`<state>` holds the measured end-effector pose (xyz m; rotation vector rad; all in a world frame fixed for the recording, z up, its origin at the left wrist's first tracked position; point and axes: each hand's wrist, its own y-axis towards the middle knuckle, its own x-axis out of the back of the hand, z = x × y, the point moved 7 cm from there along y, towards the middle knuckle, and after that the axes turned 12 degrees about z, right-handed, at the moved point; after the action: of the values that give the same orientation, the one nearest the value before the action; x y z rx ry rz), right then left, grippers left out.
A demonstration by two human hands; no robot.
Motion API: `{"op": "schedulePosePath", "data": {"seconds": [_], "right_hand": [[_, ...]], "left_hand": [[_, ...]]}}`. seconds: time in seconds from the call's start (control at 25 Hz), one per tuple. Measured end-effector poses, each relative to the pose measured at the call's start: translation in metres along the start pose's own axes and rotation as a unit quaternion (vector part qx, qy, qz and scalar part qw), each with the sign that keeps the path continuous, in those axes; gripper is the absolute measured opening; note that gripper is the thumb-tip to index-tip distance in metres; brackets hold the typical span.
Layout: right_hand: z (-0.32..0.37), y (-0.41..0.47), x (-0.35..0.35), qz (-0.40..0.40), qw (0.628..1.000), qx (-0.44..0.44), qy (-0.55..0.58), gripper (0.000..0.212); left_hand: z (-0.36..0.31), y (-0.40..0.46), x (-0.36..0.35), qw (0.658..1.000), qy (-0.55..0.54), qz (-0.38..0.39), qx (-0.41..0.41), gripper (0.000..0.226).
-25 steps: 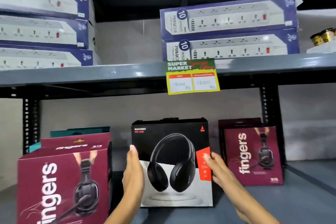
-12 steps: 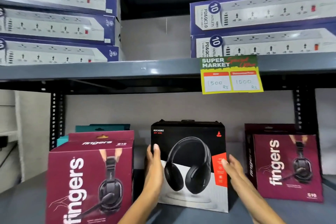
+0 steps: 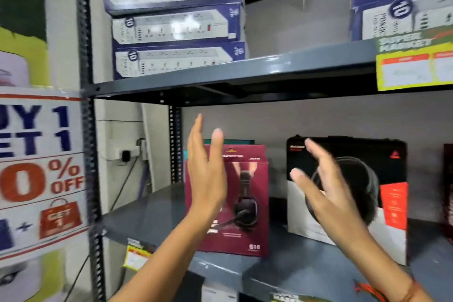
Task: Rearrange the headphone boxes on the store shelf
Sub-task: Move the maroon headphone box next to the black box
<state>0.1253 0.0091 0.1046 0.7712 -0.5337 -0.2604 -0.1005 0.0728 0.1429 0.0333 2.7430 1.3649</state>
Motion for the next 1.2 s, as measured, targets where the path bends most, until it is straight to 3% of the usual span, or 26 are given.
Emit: {"op": "schedulePosePath", "data": {"seconds": [0.12,0.2,0.28,0.36,0.48,0.6,0.64,0.76,0.88,1.04,1.2], "right_hand": [[-0.032,-0.007,-0.066,0.162,0.969,-0.153,0.106,0.122],[-0.046,-0.016,-0.088,0.195,0.946,-0.202,0.162,0.126],[-0.054,-0.020,-0.097,0.207,0.936,-0.225,0.174,0.117],[-0.055,-0.020,-0.103,0.213,0.934,-0.232,0.169,0.094],[-0.050,-0.025,-0.101,0.206,0.935,-0.242,0.158,0.073],[-0.037,-0.035,-0.075,0.170,0.948,-0.246,0.111,0.086],[-0.032,-0.038,-0.060,0.150,0.954,-0.239,0.102,0.081],[-0.005,-0.047,-0.007,0.092,0.970,-0.212,0.075,0.037],[0.016,-0.063,0.042,0.013,0.979,-0.195,0.049,0.038],[0.032,-0.083,0.064,-0.019,0.978,-0.203,0.036,0.014],[0.039,-0.096,0.081,-0.037,0.975,-0.220,-0.003,0.030]], "left_hand": [[0.058,-0.020,0.054,0.992,0.042,-0.020,0.119,0.071],[0.103,-0.037,0.074,0.977,0.064,-0.004,0.204,0.061],[0.138,-0.051,0.080,0.964,0.010,0.023,0.266,0.051],[0.154,-0.061,0.076,0.950,-0.036,0.054,0.306,0.040],[0.155,-0.069,0.068,0.936,-0.030,0.075,0.344,0.051],[0.130,-0.067,0.063,0.940,0.029,0.061,0.334,0.067],[0.116,-0.064,0.057,0.945,0.037,0.070,0.317,0.066],[0.079,-0.057,0.027,0.952,0.034,0.134,0.274,0.049],[0.059,-0.054,-0.005,0.951,-0.029,0.172,0.256,0.040],[0.051,-0.059,-0.036,0.949,-0.070,0.196,0.236,0.035],[0.046,-0.066,-0.063,0.943,-0.107,0.221,0.226,0.033]]}}
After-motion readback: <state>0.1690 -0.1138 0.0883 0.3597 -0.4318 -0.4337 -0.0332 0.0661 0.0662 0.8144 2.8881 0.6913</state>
